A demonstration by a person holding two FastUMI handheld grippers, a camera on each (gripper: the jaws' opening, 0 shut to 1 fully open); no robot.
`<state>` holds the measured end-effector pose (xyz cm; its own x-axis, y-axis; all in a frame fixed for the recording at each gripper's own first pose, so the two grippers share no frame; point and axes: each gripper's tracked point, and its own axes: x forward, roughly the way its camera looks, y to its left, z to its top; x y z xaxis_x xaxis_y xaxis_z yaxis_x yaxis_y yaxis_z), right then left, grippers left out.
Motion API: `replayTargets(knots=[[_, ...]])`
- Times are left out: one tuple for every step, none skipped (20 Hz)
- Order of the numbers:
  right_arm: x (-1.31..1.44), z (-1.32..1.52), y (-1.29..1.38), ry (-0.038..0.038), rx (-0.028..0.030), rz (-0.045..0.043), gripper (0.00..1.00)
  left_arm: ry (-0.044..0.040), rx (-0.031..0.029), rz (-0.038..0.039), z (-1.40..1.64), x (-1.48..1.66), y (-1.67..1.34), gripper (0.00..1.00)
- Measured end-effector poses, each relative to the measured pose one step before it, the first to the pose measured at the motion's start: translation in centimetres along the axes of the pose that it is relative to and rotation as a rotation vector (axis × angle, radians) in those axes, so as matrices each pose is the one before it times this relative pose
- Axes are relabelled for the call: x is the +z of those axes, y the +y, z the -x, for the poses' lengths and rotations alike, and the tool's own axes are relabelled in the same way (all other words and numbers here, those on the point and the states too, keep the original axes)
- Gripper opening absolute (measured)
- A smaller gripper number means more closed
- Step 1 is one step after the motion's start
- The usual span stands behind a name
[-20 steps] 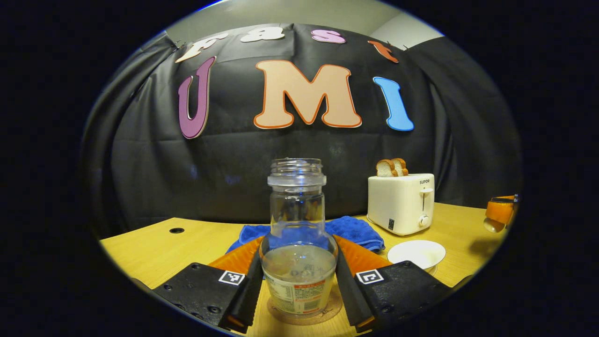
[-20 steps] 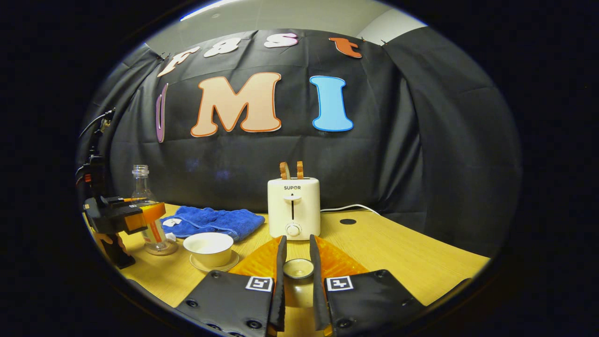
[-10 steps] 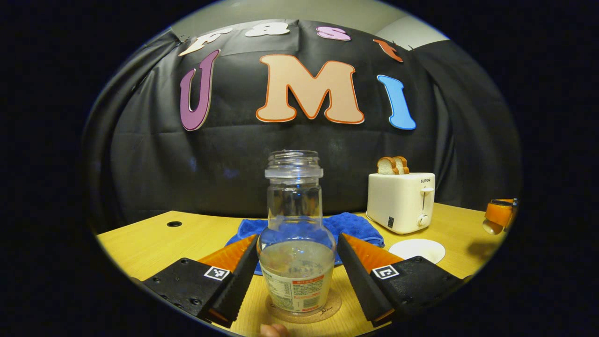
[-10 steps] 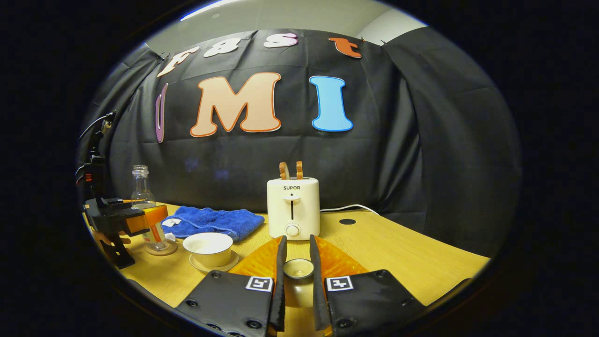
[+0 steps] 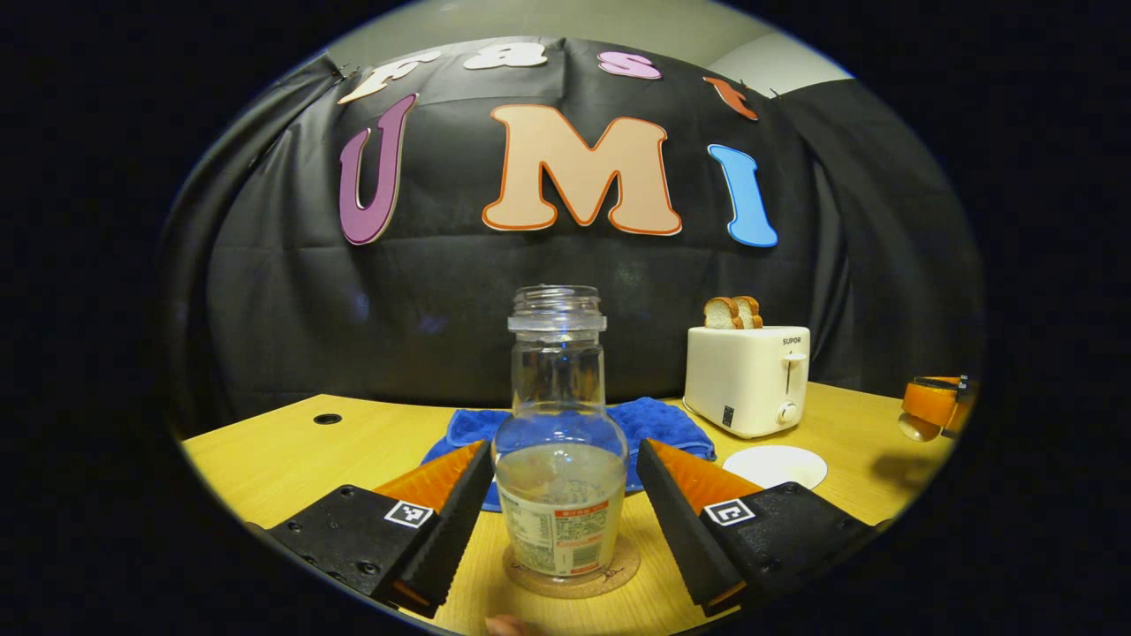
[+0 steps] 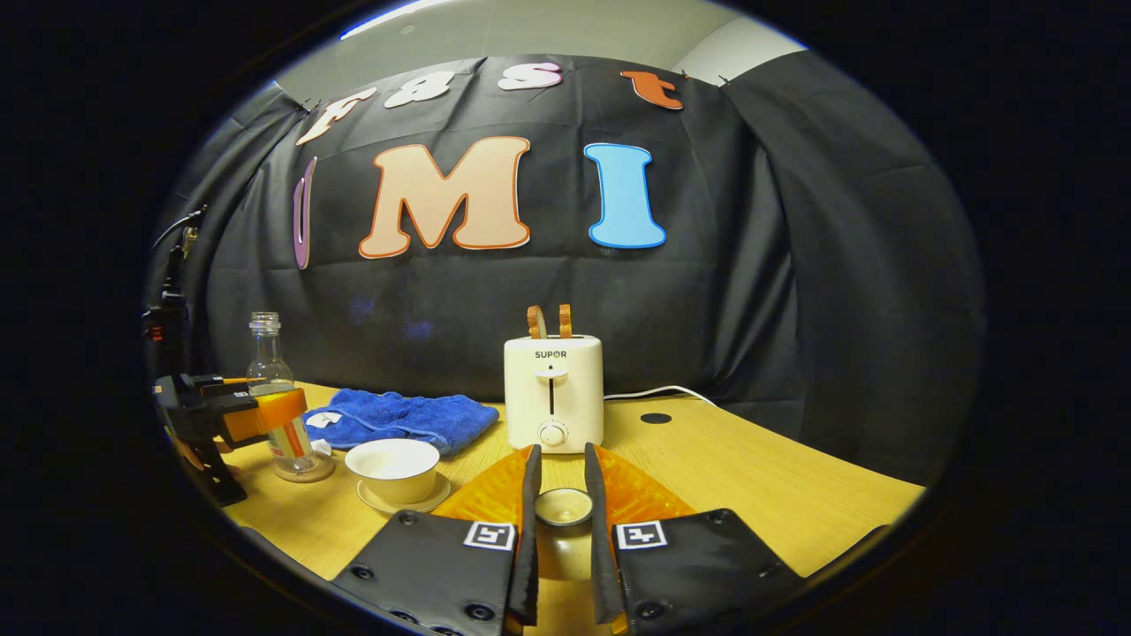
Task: Open the teacup lid with one hand, grasp the water bottle and pour water into the teacup with the other hand; after pouring, place the water bottle on the coaster and then close the teacup lid.
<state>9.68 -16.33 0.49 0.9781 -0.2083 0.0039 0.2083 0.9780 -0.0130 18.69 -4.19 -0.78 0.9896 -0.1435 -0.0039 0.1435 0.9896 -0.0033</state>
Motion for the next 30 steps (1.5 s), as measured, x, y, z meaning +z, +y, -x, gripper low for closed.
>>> replayTargets(knots=[[0.036,0.006,0.002,0.00004,-0.00004,-0.00003,0.27,-0.00338,-0.00175,0.00098,0.550,0.013,0.112,0.95],[-0.023,0.000,-0.005,-0.00007,0.00001,-0.00009,0.27,0.00171,-0.00454,0.00065,0.616,0.029,0.014,0.95],[0.034,-0.020,-0.010,0.00016,0.00004,-0.00044,0.27,-0.00163,-0.00498,-0.00064,0.771,0.025,-0.030,0.95],[-0.026,-0.027,0.015,-0.00050,0.00059,0.00021,0.27,-0.00248,-0.01458,-0.00051,0.619,0.047,-0.122,0.95],[-0.001,-0.029,0.093,-0.00125,0.00278,-0.00123,0.27,0.00314,-0.01224,0.00133,0.865,0.006,-0.138,0.95],[0.027,-0.019,0.117,-0.00110,0.00401,-0.00031,0.27,-0.00210,0.00044,-0.00169,0.928,-0.005,0.187,0.95],[0.057,-0.033,0.297,-0.00128,0.01225,-0.00117,0.27,0.00066,0.00135,0.00000,1.001,0.066,0.280,0.95],[0.025,-0.130,0.858,-0.00031,0.02764,-0.00075,0.27,0.00083,0.00084,0.00126,1.087,-0.074,0.096,0.94],[-0.097,-0.229,0.931,0.00114,0.03021,-0.00017,0.27,-0.00647,-0.00404,-0.00293,1.073,0.164,0.089,0.95],[-0.054,-0.396,0.767,0.00105,0.02961,-0.00155,0.27,0.00391,-0.00738,0.00414,1.067,-0.013,0.019,0.95],[0.015,-0.489,0.919,0.00138,0.03042,-0.00074,0.27,-0.00185,-0.01355,-0.00212,1.091,0.010,-0.066,0.95],[-0.147,-0.501,1.022,0.00288,0.03530,-0.00040,0.27,-0.00212,-0.01773,0.00237,0.842,0.091,-0.187,0.95],[-0.136,-0.460,1.038,0.00274,0.03237,-0.00244,0.27,-0.00003,-0.01558,-0.00187,0.920,0.018,-0.079,0.95],[0.061,-0.424,0.839,-0.00053,0.03092,-0.00025,0.28,-0.00206,-0.01033,0.00111,0.848,0.008,-0.017,0.95],[-0.084,-0.495,0.859,0.00382,0.02759,-0.00124,0.27,-0.00042,-0.00804,-0.00132,0.748,0.125,-0.009,0.95],[-0.017,-0.634,0.573,-0.00239,0.01679,-0.00251,0.27,-0.00186,-0.01204,0.00042,0.747,-0.014,0.008,0.94],[-0.042,-0.605,0.616,0.00329,0.01733,0.00078,0.27,0.00054,-0.01508,-0.00086,0.630,0.006,-0.169,0.94],[-0.033,-0.514,0.799,-0.00074,0.01766,-0.00157,0.27,-0.00187,-0.00497,0.00108,0.411,0.033,0.018,0.94],[-0.091,-0.625,0.663,0.00114,0.01547,-0.00105,0.27,0.00103,0.00271,-0.00080,0.392,-0.038,0.198,0.95],[-0.023,-0.610,0.496,-0.00001,0.00528,0.00082,0.27,-0.00017,0.00632,0.00002,0.353,0.035,0.243,0.94],[0.028,-0.655,0.621,0.00078,0.01158,-0.00202,0.27,0.00078,0.00475,-0.00159,0.244,0.049,0.163,0.95],[-0.171,-0.578,0.532,0.00322,0.00455,-0.00002,0.27,0.00106,0.00126,0.00112,0.164,-0.010,-0.028,0.94],[-0.059,-0.538,0.410,0.00240,0.00390,0.00052,0.27,0.00051,0.00305,-0.00116,0.149,-0.029,-0.002,0.95],[-0.042,-0.645,0.486,0.00402,0.00453,-0.00159,0.27,0.00127,0.00450,0.00099,0.022,-0.055,0.141,0.95],[-0.183,-0.531,0.425,0.00791,0.00751,-0.00163,0.27,-0.00135,-0.00315,-0.00126,0.081,0.152,-0.083,0.95],[-0.078,-0.430,0.487,0.00649,0.00548,-0.00168,0.27,0.00149,-0.00705,0.00138,0.095,-0.077,-0.148,0.95],[-0.214,-0.523,0.481,0.01088,0.01104,-0.00040,0.27,0.00014,-0.00412,-0.00041,0.081,-0.009,-0.102,0.95],[-0.169,-0.377,0.351,0.00990,0.00278,0.00502,0.27,0.00006,0.00249,0.00013,-0.061,-0.015,0.114,0.95],[-0.157,-0.423,0.199,0.01207,0.00262,0.00552,0.27,0.00093,0.00317,-0.00012,0.066,0.034,0.104,0.95],[-0.224,-0.357,0.111,0.01459,-0.00062,0.00246,0.27,-0.00071,0.00083,-0.00019,0.122,0.011,0.034,0.95]])
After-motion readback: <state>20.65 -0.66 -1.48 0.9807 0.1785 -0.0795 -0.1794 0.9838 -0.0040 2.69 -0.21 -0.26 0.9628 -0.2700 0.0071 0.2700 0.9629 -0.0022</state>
